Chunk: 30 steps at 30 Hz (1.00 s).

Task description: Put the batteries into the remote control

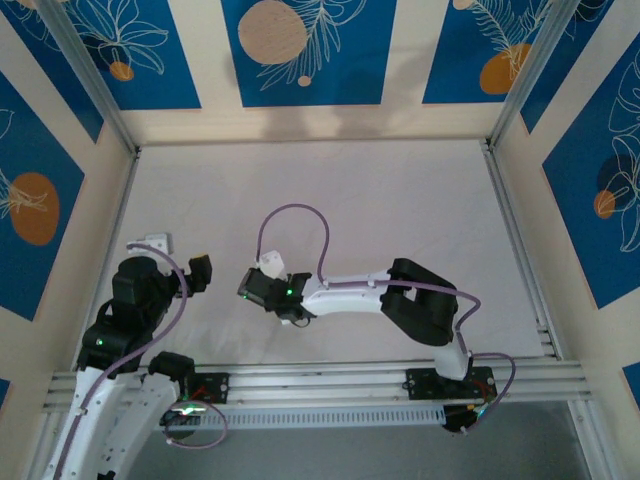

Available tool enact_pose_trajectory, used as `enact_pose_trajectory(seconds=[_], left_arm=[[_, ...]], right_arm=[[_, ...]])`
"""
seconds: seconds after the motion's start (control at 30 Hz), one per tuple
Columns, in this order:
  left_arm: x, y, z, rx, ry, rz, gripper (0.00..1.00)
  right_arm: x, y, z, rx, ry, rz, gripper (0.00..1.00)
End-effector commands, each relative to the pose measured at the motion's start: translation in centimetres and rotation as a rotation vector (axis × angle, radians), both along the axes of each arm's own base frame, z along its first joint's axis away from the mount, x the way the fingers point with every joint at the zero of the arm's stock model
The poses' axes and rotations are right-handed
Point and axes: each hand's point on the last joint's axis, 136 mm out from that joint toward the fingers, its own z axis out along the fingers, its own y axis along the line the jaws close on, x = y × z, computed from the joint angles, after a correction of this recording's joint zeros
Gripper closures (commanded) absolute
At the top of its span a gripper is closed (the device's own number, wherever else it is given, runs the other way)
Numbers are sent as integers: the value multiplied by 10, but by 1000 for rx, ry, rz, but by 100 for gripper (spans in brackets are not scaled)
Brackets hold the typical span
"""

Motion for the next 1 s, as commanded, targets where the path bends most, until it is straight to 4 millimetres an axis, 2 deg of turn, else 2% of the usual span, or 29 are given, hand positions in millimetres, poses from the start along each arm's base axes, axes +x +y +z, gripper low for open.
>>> enact_pose_trajectory(seconds=[0.0, 0.43, 0.73, 0.97], left_arm=[[-2, 3, 12, 4, -37, 6, 0], [-3, 3, 12, -2, -41, 1, 0], [-3, 4, 12, 7, -43, 3, 0], [-3, 3, 12, 5, -43, 0, 0]], right_arm=[[1, -2, -2, 16, 10, -37, 75], [-7, -12, -10, -53, 20, -29, 75], [-19, -2, -16, -56, 81, 41, 75], [-25, -6, -21, -99, 107, 53, 75]])
